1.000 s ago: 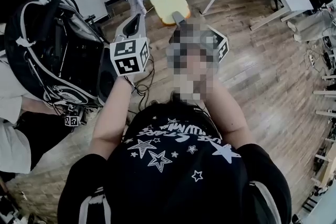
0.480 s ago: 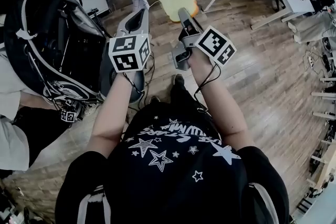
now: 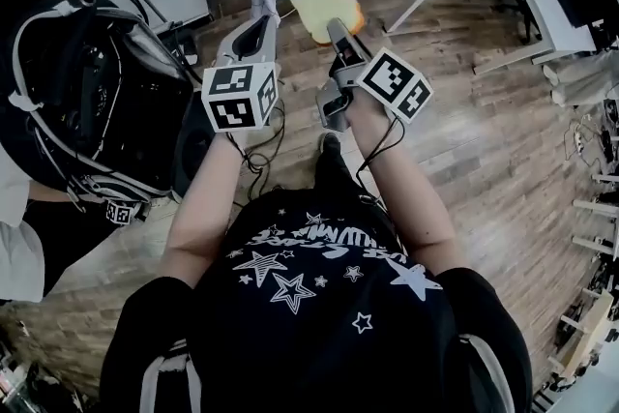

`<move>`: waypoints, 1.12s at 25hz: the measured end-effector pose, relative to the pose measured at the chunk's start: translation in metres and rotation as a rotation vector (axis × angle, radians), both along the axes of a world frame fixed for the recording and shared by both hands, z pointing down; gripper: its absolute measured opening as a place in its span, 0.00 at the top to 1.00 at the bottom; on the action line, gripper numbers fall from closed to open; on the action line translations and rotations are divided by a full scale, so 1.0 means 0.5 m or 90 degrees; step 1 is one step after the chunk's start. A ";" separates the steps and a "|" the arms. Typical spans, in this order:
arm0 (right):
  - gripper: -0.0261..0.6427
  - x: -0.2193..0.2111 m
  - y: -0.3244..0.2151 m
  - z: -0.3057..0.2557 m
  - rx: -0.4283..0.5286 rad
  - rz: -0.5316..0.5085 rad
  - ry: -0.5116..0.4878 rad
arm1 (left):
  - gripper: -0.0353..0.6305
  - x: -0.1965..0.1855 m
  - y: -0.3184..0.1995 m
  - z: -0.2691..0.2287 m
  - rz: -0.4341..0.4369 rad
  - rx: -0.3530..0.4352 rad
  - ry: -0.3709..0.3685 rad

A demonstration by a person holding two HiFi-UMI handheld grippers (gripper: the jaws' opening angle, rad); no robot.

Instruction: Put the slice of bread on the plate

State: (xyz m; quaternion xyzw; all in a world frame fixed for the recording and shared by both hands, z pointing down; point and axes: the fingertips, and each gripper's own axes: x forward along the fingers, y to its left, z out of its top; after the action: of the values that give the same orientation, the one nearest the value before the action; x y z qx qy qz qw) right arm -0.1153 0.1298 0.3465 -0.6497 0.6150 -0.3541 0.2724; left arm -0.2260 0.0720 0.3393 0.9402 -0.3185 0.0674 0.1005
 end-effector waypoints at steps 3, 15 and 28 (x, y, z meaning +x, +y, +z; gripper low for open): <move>0.82 0.077 -0.063 0.007 -0.005 -0.017 0.005 | 0.93 0.071 -0.054 0.009 -0.020 -0.008 -0.006; 0.82 0.296 -0.195 0.081 -0.008 -0.103 0.043 | 0.93 0.277 -0.151 0.076 -0.094 0.000 -0.037; 0.82 0.386 -0.236 0.117 -0.020 -0.155 0.028 | 0.93 0.383 -0.164 0.126 -0.123 -0.030 -0.058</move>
State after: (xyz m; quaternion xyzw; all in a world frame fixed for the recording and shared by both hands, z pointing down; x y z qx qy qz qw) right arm 0.0775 0.0119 0.4053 -0.5820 0.6895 -0.3801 0.2034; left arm -0.0344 -0.0101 0.4025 0.8984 -0.4102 0.1078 0.1143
